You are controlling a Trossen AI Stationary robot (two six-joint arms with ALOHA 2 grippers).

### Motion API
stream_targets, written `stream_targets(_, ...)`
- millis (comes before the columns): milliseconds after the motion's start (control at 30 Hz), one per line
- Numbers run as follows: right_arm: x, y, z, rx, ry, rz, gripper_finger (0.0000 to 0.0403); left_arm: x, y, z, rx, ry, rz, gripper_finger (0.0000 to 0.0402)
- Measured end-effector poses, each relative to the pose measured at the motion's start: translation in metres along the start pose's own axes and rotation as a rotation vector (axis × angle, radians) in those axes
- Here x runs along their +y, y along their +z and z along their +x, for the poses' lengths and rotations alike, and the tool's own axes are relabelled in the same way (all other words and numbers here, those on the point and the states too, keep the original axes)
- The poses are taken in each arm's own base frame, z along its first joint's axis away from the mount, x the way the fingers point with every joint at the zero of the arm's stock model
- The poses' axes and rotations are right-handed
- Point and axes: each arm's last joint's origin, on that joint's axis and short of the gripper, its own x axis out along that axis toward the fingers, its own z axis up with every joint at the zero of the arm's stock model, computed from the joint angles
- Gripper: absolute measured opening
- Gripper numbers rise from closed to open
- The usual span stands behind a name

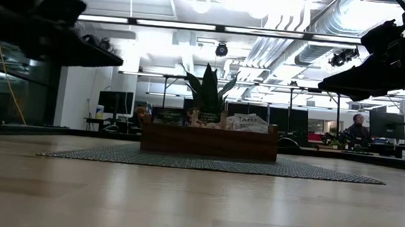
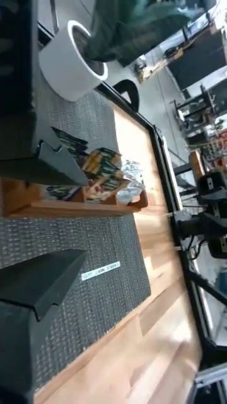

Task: Pick & Place Tea
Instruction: Return to Home Position

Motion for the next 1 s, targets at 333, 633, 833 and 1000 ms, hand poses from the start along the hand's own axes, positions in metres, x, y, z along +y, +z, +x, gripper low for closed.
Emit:
stream_targets(333, 0.0, 0.0, 0.0, 0.0, 0.0, 0.0, 0.0162, -0.003, -0.011, -0.029, -0.121, -0.113, -0.056, 0.017)
stream_targets(633, 0.0, 0.0, 0.0, 0.002, 0.0, 0.0, 0.0157, -0.002, -0.011, -0.049, -0.177, -0.177, -0.058, 0.017)
stream_targets(833, 0.0, 0.0, 0.0, 0.003, 0.0, 0.0, 0.0162, 0.0, -0.007, -0.059, -0.269, -0.203, -0.078, 0.017)
stream_targets(1000, 0.0, -0.001, 0.0, 0.006, 0.0, -0.001, 0.0159, -0.005, -0.004, -0.061, -0.332, -0.388, -0.042, 0.017)
